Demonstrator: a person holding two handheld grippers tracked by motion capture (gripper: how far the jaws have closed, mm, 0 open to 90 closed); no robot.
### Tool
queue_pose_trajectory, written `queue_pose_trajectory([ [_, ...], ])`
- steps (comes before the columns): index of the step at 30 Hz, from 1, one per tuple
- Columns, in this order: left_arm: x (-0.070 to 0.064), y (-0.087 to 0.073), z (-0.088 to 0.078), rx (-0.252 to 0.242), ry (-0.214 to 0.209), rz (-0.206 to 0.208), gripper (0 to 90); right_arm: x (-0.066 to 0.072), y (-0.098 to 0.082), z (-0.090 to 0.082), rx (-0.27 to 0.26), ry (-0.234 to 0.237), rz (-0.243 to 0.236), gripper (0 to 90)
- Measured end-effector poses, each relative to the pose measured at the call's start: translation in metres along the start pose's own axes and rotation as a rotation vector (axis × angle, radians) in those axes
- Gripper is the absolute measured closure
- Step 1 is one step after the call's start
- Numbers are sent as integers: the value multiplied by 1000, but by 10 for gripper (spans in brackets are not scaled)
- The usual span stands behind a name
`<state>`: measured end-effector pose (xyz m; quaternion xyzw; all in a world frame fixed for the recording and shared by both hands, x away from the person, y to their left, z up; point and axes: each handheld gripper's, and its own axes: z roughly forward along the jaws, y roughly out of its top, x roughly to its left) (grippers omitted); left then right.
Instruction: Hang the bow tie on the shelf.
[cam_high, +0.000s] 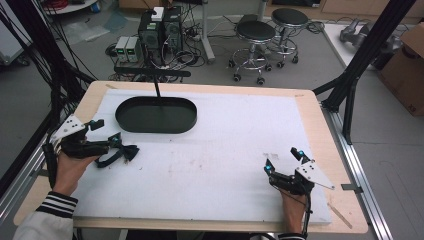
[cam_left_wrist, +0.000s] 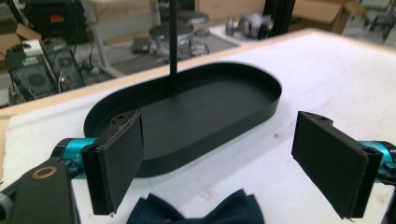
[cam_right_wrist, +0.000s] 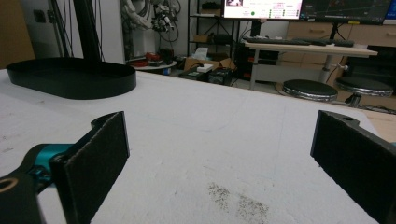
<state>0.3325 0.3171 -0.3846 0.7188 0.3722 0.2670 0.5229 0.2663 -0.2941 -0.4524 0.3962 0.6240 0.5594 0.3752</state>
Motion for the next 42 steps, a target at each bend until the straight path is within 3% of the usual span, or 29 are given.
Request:
queue_pose_trajectory([
  [2,4,-1,3,48,-4,-2,183,0,0,0,-2,0,-4,34],
  [3,8,-2,7,111,-5,3,184,0,0,0,-1,-1,2,34],
  [4,8,-2,7,111,-5,3,184,0,0,0,-1,-1,2,34],
  [7,14,-4,12,200,-9,1,184,0,0,0,-2,1,-3,34],
  [9,19,-3,15,249,-18,-22,184,0,0,0,4,1,-2,34],
  [14,25,-4,19,296,-2,-67,219,0,0,1,4,2,-8,34],
  [17,28,-6,20,323,-7,-69,232,1,0,1,6,1,-7,34],
  [18,31,-7,21,357,-17,-66,243,1,0,1,6,2,-6,34],
  [27,43,-16,27,462,-6,-78,254,1,0,1,6,1,-9,34],
  [42,43,-24,33,560,9,-80,386,1,0,1,7,0,-11,34],
])
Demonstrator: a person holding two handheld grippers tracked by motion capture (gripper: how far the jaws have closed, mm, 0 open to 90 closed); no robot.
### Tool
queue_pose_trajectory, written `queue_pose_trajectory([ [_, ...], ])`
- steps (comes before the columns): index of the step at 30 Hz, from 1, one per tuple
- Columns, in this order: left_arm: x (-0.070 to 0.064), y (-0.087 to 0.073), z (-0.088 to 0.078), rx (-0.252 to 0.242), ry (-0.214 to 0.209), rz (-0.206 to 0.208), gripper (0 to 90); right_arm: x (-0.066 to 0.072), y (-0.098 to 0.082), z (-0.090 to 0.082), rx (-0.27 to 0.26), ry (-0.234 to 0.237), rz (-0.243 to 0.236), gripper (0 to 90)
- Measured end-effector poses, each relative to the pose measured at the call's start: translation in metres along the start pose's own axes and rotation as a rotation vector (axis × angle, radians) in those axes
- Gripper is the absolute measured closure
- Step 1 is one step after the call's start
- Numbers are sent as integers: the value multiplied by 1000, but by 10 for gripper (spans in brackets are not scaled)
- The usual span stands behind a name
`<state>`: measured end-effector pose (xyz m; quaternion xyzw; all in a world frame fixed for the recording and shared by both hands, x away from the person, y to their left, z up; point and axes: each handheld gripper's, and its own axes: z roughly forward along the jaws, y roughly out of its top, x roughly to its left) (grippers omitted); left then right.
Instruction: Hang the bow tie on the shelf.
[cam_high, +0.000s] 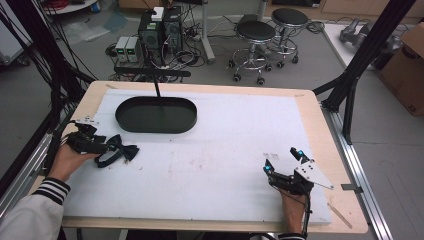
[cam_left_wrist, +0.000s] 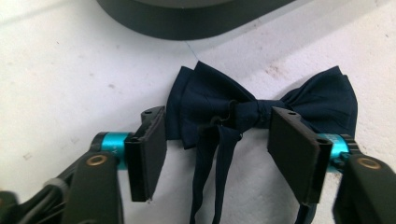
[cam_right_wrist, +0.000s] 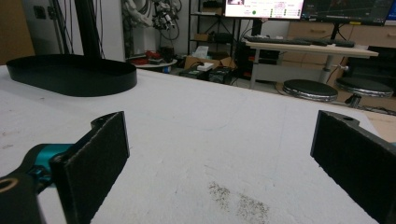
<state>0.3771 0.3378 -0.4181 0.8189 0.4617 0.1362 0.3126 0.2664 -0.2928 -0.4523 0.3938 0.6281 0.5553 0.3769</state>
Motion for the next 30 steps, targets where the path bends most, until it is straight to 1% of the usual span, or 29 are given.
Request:
queue_pose_trajectory([
  [1,-1,0,1,8,3,-5,386,0,0,0,0,0,1,34],
  [3,-2,0,2,19,10,13,386,0,0,0,0,1,1,34],
  [4,-3,0,2,22,3,13,390,0,0,0,-1,0,2,34],
  [5,-2,0,3,28,-10,0,413,0,0,0,0,0,1,34],
  [6,-2,0,3,28,-10,0,430,0,0,0,0,0,1,34],
  [7,-2,0,4,37,-16,-12,430,0,0,0,0,0,1,34],
  [10,-4,0,6,66,-9,-5,429,0,0,0,1,0,2,34],
  [12,-5,0,6,70,-7,0,436,0,0,0,-1,0,1,34],
  [13,-6,0,6,68,-10,3,475,0,0,0,-1,0,1,34],
  [18,-6,1,6,68,-12,-5,534,0,0,0,0,-1,-1,34],
  [22,-6,1,8,82,0,-13,582,0,0,0,0,-1,0,34],
  [23,-6,1,8,81,7,-14,582,0,0,0,0,-1,0,34],
  [24,-7,1,8,80,15,-13,623,0,0,0,2,-1,1,34],
  [26,-7,1,8,81,21,-11,665,0,0,0,0,-1,1,34],
  [27,-7,1,9,79,40,-11,682,0,0,0,1,-1,0,34],
  [30,-8,0,9,71,49,-12,699,0,0,0,1,-1,-4,34],
])
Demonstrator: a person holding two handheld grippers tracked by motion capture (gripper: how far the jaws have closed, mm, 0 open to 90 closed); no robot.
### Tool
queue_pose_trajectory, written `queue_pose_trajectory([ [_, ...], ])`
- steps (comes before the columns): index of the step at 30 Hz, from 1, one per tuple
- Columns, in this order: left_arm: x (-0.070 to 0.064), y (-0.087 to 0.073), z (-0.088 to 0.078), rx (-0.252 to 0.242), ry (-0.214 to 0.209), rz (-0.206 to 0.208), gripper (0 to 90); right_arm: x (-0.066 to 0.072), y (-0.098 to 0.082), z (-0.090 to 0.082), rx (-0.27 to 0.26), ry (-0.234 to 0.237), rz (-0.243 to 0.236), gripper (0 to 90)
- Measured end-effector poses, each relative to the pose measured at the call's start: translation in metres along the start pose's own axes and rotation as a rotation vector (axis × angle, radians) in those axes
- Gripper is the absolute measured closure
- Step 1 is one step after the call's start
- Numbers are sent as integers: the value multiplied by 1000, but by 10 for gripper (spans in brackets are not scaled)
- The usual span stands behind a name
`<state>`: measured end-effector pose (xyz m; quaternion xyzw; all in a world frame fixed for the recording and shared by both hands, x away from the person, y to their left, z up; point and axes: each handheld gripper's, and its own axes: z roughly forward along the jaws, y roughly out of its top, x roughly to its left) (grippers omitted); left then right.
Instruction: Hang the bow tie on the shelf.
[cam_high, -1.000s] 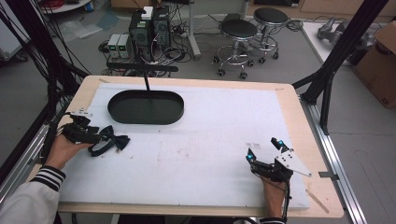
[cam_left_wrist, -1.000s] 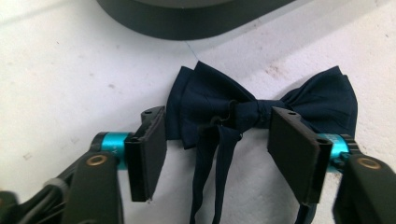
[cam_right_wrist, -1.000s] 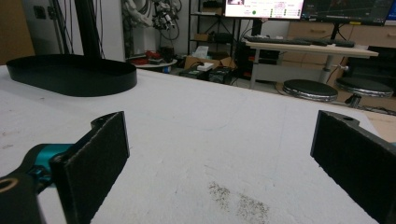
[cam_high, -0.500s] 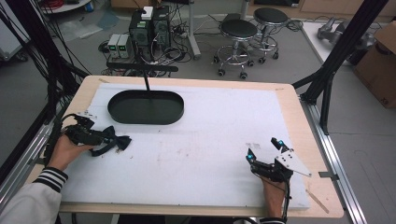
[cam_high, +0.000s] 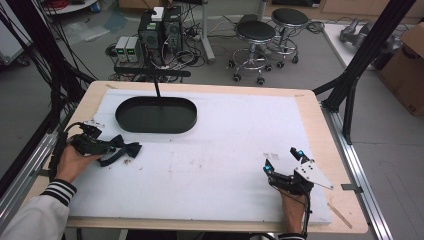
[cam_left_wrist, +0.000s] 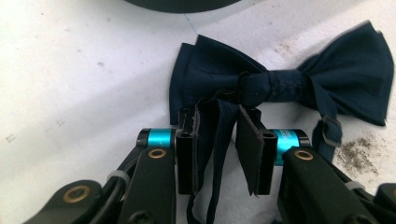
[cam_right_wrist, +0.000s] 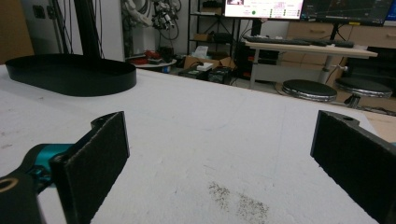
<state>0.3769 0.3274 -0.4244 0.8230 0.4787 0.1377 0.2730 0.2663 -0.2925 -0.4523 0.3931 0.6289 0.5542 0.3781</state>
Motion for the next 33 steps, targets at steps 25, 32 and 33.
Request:
queue_pose_trajectory([
  [25,-3,-1,-16,-158,19,10,881,0,0,0,-1,-3,-4,34],
  [32,-5,-1,-23,-242,9,31,881,0,0,0,-2,-4,-3,34],
  [33,-5,-1,-23,-242,9,31,881,0,0,0,0,-3,-2,34],
])
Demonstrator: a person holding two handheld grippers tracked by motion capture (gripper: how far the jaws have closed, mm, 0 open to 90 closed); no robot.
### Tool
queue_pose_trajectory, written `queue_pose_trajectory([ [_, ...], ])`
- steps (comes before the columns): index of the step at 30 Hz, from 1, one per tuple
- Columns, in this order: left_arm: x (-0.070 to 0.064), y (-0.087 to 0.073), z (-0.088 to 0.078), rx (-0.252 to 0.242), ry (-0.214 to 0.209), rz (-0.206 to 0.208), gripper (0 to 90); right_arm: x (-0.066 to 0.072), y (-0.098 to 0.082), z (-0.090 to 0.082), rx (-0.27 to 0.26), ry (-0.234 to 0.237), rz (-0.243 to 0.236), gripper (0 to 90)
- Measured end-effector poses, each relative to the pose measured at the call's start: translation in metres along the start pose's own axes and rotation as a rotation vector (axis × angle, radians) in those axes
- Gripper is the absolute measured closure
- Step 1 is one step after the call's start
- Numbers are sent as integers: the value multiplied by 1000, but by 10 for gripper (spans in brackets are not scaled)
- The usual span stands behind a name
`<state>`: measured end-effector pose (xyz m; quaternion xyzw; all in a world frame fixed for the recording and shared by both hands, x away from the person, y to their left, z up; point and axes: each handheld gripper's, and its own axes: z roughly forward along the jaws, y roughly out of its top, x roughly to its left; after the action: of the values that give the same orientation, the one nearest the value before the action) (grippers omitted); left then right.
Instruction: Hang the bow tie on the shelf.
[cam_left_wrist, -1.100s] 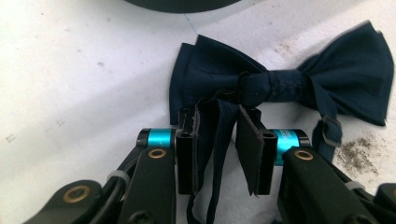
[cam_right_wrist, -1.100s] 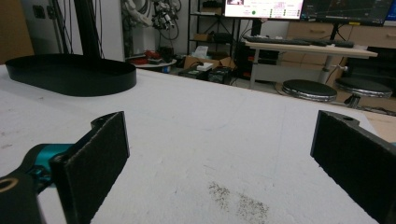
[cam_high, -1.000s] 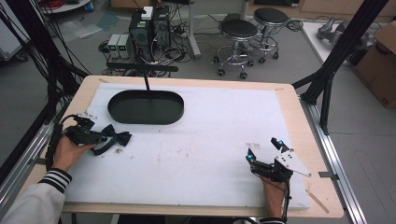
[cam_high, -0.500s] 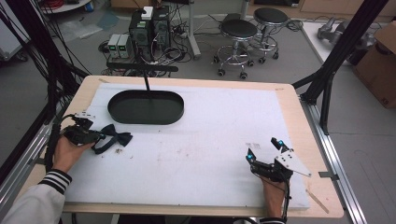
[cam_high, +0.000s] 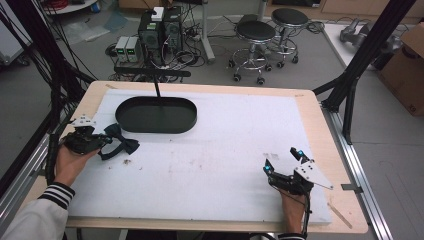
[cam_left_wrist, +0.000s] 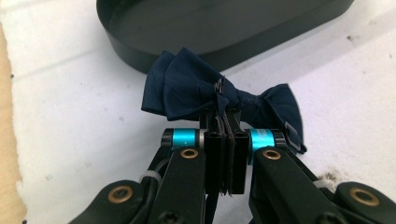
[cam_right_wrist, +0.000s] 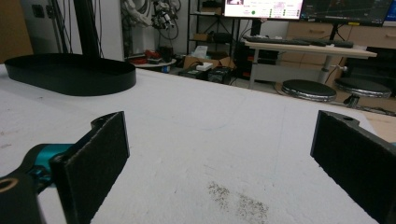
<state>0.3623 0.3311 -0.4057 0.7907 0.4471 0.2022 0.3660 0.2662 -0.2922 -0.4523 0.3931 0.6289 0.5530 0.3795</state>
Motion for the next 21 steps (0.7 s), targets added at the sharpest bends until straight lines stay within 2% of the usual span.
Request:
queue_pose_trajectory([
  [2,0,0,-2,-30,-4,1,881,0,0,0,-1,0,-3,34],
  [3,-1,1,-4,-71,-12,-10,881,0,0,0,-1,-1,-1,34],
  [6,-2,3,-9,-151,-28,-12,883,0,0,0,-1,0,0,34],
  [7,-2,3,-9,-151,-28,-12,883,0,0,0,-2,-1,0,34],
  [8,-3,5,-13,-206,-35,-7,883,0,0,0,-1,0,-1,34],
  [9,-3,5,-13,-206,-35,-7,883,0,0,0,-1,0,-1,34],
  [13,-4,6,-18,-279,-40,15,883,0,0,0,-2,-1,0,34],
  [15,-4,7,-20,-312,-40,6,883,0,0,0,-2,-1,-2,34],
  [16,-3,7,-23,-346,-45,-4,883,0,0,0,-2,0,-1,34],
  [17,-3,7,-23,-346,-45,-4,883,0,0,0,-2,-1,-2,34],
  [18,-3,8,-25,-381,-49,-2,884,0,0,0,-2,0,0,34],
  [21,-3,8,-27,-405,-58,-3,883,0,0,0,-1,1,-1,34],
])
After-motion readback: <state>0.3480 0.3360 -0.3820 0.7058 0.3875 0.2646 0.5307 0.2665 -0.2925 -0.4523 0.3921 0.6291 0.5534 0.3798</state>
